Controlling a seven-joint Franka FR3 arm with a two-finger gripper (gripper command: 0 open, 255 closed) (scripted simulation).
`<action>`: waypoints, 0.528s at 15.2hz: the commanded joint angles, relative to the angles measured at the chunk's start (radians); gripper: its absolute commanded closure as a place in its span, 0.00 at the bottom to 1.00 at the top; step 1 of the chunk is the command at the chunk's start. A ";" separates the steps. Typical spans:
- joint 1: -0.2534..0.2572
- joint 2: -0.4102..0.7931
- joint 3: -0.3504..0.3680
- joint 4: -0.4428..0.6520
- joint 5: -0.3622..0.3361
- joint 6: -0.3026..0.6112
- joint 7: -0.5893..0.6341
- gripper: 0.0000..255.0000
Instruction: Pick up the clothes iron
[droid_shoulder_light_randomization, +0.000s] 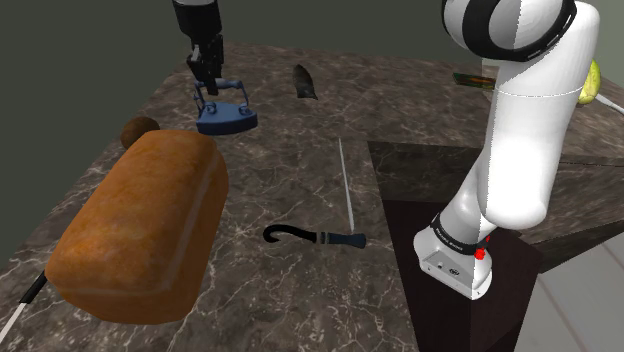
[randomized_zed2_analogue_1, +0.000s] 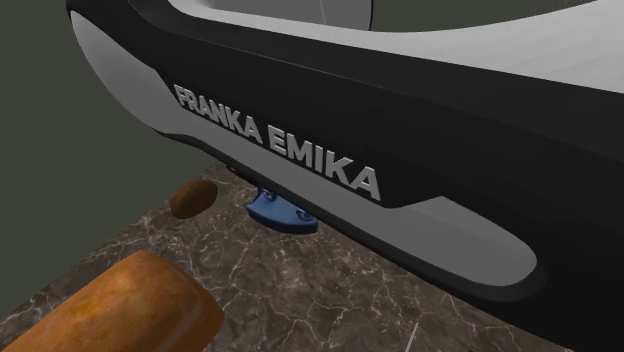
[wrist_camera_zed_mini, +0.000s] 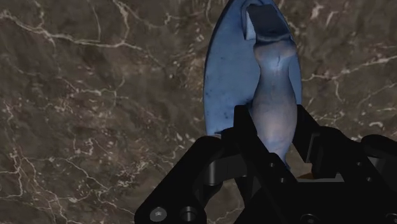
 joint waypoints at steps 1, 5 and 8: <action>-0.001 0.001 -0.001 -0.002 0.000 0.002 -0.002 1.00; 0.007 0.016 0.000 0.074 -0.004 -0.060 -0.004 1.00; 0.015 0.032 0.000 0.139 -0.009 -0.109 -0.005 1.00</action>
